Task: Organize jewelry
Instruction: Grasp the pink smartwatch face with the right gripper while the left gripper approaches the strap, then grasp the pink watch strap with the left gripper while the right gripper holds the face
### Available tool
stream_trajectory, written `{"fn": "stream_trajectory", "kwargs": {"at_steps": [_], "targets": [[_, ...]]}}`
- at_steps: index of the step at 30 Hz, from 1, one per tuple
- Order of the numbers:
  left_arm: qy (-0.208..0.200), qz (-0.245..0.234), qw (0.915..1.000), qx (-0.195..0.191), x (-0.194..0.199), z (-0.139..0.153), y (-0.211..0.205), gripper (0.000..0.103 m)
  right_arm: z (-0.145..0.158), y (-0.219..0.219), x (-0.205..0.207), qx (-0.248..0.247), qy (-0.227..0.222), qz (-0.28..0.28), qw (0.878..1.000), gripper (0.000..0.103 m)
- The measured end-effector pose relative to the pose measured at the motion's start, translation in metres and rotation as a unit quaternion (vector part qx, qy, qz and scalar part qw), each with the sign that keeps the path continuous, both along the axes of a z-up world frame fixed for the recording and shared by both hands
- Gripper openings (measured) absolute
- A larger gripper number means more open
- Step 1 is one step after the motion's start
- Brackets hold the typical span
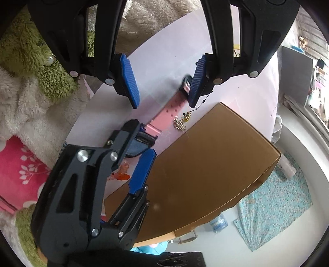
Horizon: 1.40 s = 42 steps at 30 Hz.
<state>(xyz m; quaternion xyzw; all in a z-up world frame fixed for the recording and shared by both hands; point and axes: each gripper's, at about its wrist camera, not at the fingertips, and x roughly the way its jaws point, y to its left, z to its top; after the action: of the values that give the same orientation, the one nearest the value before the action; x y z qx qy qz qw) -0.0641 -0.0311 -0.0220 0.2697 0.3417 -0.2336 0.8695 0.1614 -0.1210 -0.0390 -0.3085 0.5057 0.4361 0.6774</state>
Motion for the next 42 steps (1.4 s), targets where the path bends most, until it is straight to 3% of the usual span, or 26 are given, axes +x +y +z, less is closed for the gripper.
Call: {"fn": "stream_trajectory", "kwargs": {"at_steps": [6, 10, 14, 19, 24, 25, 28, 33, 38, 42], "targets": [[-0.008, -0.011, 0.9998, 0.011, 0.003, 0.000, -0.005, 0.037, 0.002, -0.001, -0.008, 0.011, 0.021, 0.025, 0.999, 0.043], [-0.007, -0.004, 0.9998, 0.016, 0.006, 0.000, -0.004, 0.011, 0.007, -0.008, -0.007, 0.017, 0.023, 0.029, 0.999, 0.044], [0.020, 0.005, 0.9996, -0.020, 0.011, 0.006, 0.005, 0.004, 0.016, -0.021, -0.005, 0.034, 0.019, -0.004, 0.999, 0.044], [0.064, 0.012, 0.9958, -0.064, 0.024, 0.010, 0.014, 0.004, 0.043, -0.057, -0.007, 0.080, 0.005, -0.085, 0.993, 0.044], [0.091, 0.018, 0.9916, -0.089, 0.031, 0.011, 0.023, 0.004, 0.043, -0.076, -0.029, 0.075, -0.023, -0.136, 0.988, 0.041], [0.094, 0.020, 0.9912, -0.091, 0.034, 0.011, 0.025, 0.004, 0.041, -0.075, -0.035, 0.071, -0.029, -0.139, 0.987, 0.031], [0.101, 0.024, 0.9902, -0.093, 0.035, 0.011, 0.028, 0.004, 0.030, -0.077, -0.048, 0.041, -0.063, -0.163, 0.984, 0.013], [0.103, 0.025, 0.9905, -0.088, 0.042, 0.013, 0.029, 0.004, 0.022, -0.089, -0.040, 0.028, -0.084, -0.198, 0.976, 0.009], [0.100, 0.019, 0.9911, -0.086, 0.041, 0.013, 0.022, 0.004, 0.015, -0.084, -0.040, -0.005, -0.121, -0.194, 0.974, 0.009], [0.110, 0.023, 0.9895, -0.091, 0.040, 0.011, 0.023, 0.004, 0.010, -0.085, -0.029, -0.040, -0.170, -0.232, 0.957, 0.009]]}}
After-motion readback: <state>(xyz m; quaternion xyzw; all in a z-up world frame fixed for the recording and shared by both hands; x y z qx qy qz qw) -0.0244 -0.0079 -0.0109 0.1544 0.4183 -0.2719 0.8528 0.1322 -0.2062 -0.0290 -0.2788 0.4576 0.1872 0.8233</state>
